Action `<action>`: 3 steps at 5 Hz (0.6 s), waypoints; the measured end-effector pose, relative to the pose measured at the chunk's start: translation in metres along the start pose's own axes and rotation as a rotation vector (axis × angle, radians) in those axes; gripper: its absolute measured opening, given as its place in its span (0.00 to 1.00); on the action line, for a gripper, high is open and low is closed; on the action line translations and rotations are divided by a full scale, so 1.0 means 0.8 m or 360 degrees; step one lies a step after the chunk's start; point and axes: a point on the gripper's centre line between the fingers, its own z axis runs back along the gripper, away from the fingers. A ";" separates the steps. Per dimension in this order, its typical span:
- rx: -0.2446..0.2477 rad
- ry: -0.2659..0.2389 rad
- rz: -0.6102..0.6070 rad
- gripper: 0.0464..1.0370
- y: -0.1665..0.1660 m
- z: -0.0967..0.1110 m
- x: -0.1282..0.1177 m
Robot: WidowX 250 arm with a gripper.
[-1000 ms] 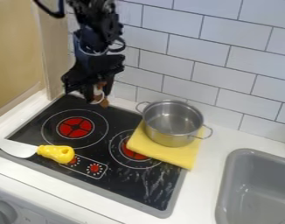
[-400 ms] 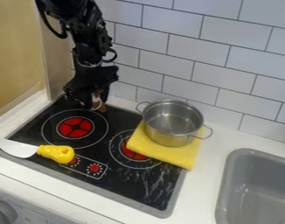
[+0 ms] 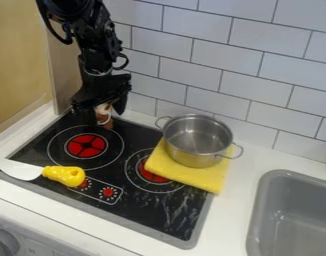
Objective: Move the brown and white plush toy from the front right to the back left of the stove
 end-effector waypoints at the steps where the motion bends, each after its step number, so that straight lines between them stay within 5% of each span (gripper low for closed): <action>1: 0.0002 0.0001 0.0007 0.96 0.002 0.002 -0.002; 3: -0.0004 -0.0037 -0.0003 0.96 0.005 0.024 -0.003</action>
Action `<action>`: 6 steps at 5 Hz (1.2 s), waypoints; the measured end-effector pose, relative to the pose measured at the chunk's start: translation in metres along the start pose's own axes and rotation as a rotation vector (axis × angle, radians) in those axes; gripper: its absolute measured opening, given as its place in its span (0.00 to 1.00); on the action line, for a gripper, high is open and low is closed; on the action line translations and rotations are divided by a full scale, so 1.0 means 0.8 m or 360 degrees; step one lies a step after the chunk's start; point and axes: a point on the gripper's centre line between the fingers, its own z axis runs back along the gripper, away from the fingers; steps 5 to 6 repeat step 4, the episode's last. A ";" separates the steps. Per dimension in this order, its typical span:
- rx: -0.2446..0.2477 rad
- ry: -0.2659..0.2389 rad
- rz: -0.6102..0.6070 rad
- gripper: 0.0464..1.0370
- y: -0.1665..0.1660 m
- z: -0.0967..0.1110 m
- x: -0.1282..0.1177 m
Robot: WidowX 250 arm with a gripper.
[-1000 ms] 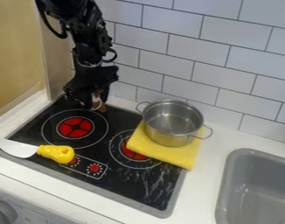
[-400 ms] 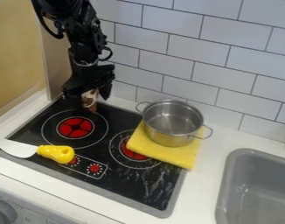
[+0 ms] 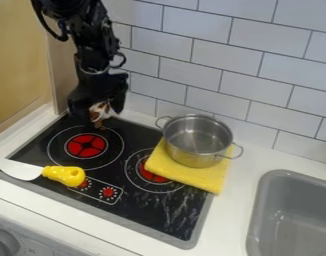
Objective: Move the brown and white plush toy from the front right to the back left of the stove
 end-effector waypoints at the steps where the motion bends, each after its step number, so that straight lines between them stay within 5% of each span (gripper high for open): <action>1: -0.0034 -0.0094 0.0024 0.96 0.000 0.031 0.005; 4: -0.0201 -0.0227 -0.0014 0.96 0.003 0.101 -0.006; 6: -0.0201 -0.0227 -0.0014 0.96 0.003 0.101 -0.006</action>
